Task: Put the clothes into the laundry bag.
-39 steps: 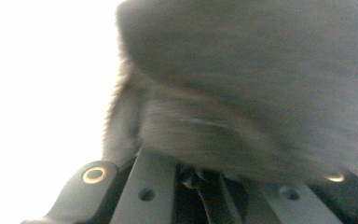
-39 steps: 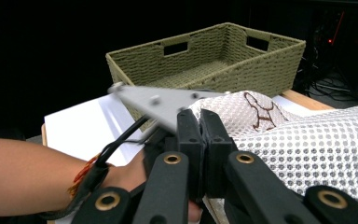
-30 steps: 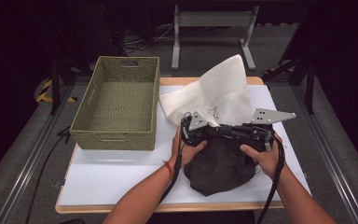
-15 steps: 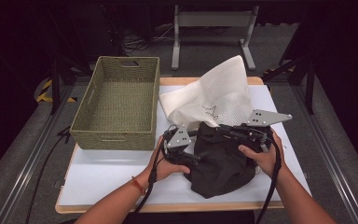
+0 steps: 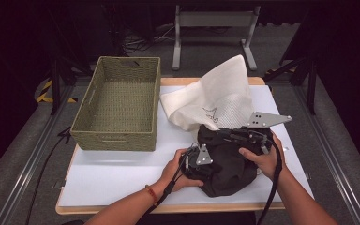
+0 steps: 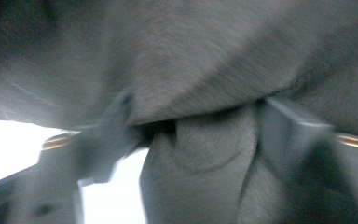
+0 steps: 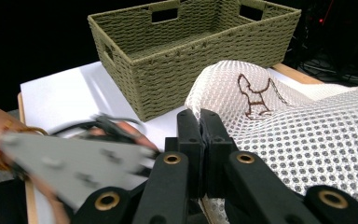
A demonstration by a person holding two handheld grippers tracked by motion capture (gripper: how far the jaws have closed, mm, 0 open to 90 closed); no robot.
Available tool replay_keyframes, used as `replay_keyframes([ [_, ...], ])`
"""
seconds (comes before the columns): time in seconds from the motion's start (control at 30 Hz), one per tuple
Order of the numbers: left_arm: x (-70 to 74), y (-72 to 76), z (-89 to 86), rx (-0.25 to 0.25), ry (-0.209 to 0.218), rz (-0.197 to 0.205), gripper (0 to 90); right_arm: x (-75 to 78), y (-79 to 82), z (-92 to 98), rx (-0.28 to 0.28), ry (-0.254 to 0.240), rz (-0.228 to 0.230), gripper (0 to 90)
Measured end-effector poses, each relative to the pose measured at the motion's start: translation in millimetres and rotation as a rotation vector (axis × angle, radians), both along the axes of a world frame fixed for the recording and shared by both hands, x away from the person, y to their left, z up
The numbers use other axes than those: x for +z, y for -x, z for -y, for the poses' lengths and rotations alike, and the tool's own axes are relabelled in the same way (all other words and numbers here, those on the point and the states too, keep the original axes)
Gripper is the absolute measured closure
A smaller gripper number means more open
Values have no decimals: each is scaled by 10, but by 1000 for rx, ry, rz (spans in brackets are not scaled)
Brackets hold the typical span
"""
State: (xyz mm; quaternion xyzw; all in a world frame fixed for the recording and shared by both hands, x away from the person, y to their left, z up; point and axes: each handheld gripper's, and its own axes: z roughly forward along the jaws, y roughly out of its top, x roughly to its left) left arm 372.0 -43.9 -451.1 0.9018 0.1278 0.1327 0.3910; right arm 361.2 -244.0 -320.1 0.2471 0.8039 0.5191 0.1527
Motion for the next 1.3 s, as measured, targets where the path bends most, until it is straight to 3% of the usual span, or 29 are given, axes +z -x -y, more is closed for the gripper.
replay_keyframes([
  [0.03, 0, 0, 0, 0, 0, 0, 588, 0, 0, 0, 0, 0, 0, 890],
  [0.07, 17, -24, 21, 21, -22, 7, 588, 0, 8, -3, 1, 4, 2, 890],
  [0.1, 22, -46, 39, 16, -33, 13, 709, 1, 17, -2, 0, 2, 2, 890],
  [0.2, 20, -116, 39, 12, -6, -4, 835, 9, 22, 4, -1, 5, 4, 890],
  [0.23, 27, -124, 28, 26, 14, 11, 850, 14, 22, 14, -6, 0, 4, 890],
  [0.27, 50, -128, 6, 43, 58, 61, 857, 17, 22, 22, -5, 0, 6, 890],
  [0.47, 279, -254, -93, 132, 278, 88, 866, 11, 22, 54, -10, -7, -3, 890],
  [0.53, 317, -289, -89, 147, 297, 78, 866, 14, 24, 52, -11, -8, -5, 890],
  [0.57, 381, -358, -94, 187, 370, 76, 866, 13, 27, 48, -10, -9, -7, 890],
  [0.6, 404, -383, -76, 217, 389, 56, 866, 13, 30, 46, -11, -10, -6, 890],
  [0.73, 488, -457, -15, 318, 487, 47, 866, 10, 32, 37, -21, -16, -1, 890],
  [0.77, 488, -457, -15, 318, 487, 47, 866, 6, 31, 35, -23, -14, -3, 890],
  [0.8, 520, -505, 6, 343, 525, 17, 866, -4, 28, 33, -22, -9, -3, 890],
  [0.87, 513, -541, 48, 353, 522, 31, 865, -32, 18, 34, -31, -6, -10, 890],
  [0.93, 488, -584, 67, 367, 514, 19, 864, -45, 11, 34, -32, 3, -11, 890],
  [1.03, 383, -682, 113, 385, 492, -33, 861, -95, -8, 17, -34, 15, -22, 890],
  [1.07, 340, -705, 142, 361, 443, -43, 859, -108, -15, 9, -31, 14, -28, 890],
  [1.1, 303, -718, 128, 339, 430, -64, 852, -116, -19, 2, -29, 15, -30, 890],
  [1.13, 286, -711, 99, 330, 453, -59, 839, -115, -16, -7, -20, 22, -29, 890],
  [1.23, 279, -637, -56, 244, 443, -33, 706, -92, -13, -5, -37, 34, -16, 888],
  [1.3, 288, -551, -191, 204, 419, -10, 531, -74, -31, 27, -53, 27, -12, 888],
])
